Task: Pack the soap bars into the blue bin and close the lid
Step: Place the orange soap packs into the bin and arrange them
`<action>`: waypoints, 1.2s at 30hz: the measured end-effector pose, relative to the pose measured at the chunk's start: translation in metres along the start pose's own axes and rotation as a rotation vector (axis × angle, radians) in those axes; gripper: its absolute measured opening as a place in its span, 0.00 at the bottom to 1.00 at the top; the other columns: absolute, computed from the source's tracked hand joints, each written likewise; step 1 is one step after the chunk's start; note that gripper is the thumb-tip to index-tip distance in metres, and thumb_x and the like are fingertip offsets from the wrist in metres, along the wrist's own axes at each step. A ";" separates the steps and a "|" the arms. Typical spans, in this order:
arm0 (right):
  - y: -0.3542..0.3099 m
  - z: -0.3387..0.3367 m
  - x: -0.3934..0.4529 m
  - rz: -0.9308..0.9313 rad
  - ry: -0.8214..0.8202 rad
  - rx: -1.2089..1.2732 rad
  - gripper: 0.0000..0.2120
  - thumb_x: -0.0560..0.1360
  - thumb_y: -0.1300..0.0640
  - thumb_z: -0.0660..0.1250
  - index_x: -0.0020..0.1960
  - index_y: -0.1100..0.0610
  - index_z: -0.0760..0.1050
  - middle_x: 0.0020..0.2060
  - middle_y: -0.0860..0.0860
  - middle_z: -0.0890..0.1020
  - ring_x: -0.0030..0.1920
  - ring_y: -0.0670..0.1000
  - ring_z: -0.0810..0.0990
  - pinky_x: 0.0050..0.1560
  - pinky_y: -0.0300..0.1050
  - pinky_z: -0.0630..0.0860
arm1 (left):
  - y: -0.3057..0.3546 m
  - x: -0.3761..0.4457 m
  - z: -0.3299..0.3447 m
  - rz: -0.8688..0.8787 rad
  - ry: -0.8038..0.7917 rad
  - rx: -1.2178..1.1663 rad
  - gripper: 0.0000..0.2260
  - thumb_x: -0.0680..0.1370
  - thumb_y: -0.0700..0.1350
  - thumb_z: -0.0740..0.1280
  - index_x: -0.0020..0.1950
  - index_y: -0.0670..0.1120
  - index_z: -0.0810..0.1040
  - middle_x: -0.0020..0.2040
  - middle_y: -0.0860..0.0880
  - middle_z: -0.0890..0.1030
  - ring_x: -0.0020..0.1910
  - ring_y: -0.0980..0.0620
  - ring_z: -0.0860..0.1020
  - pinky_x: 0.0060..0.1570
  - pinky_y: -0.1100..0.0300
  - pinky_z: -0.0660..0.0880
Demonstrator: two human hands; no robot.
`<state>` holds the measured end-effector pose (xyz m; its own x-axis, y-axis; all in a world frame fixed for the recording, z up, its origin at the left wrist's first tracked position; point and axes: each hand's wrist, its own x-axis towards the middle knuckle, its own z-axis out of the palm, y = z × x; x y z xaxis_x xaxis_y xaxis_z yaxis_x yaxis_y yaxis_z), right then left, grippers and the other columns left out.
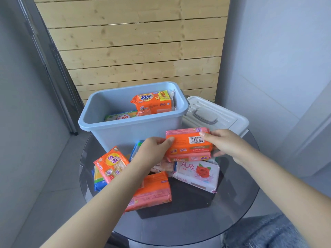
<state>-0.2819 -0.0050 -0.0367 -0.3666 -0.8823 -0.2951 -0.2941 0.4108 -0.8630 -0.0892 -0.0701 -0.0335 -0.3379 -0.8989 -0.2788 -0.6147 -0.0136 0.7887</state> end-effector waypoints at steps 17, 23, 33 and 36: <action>-0.053 -0.013 -0.050 -0.223 0.014 0.245 0.07 0.74 0.56 0.67 0.51 0.52 0.81 0.39 0.48 0.85 0.35 0.43 0.84 0.36 0.42 0.82 | 0.024 -0.052 -0.044 0.256 0.044 -0.332 0.06 0.77 0.47 0.67 0.49 0.53 0.84 0.45 0.50 0.87 0.46 0.53 0.84 0.54 0.52 0.80; -0.116 0.014 -0.037 -0.319 -0.028 0.290 0.11 0.75 0.57 0.66 0.55 0.59 0.80 0.41 0.53 0.83 0.37 0.47 0.82 0.36 0.43 0.83 | 0.043 -0.048 -0.109 0.299 0.151 -0.309 0.11 0.78 0.44 0.66 0.58 0.45 0.81 0.45 0.47 0.85 0.41 0.51 0.82 0.44 0.64 0.81; -0.174 0.082 0.041 -0.187 -0.266 0.288 0.10 0.76 0.59 0.65 0.56 0.59 0.75 0.43 0.56 0.80 0.40 0.55 0.80 0.43 0.55 0.81 | 0.030 0.008 -0.191 0.154 0.250 -0.094 0.25 0.75 0.46 0.69 0.71 0.56 0.69 0.49 0.44 0.84 0.48 0.42 0.84 0.52 0.47 0.80; -0.174 0.099 0.062 -0.101 -0.383 0.231 0.07 0.76 0.60 0.64 0.54 0.59 0.74 0.41 0.56 0.80 0.40 0.54 0.80 0.46 0.55 0.78 | 0.024 0.022 -0.200 0.114 0.207 0.019 0.24 0.75 0.45 0.70 0.70 0.54 0.70 0.48 0.47 0.83 0.43 0.42 0.85 0.47 0.48 0.82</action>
<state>-0.1661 -0.1542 0.0540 0.0197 -0.9545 -0.2975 -0.0915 0.2946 -0.9512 0.0315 -0.1774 0.0889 -0.2536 -0.9649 -0.0684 -0.5948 0.0998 0.7976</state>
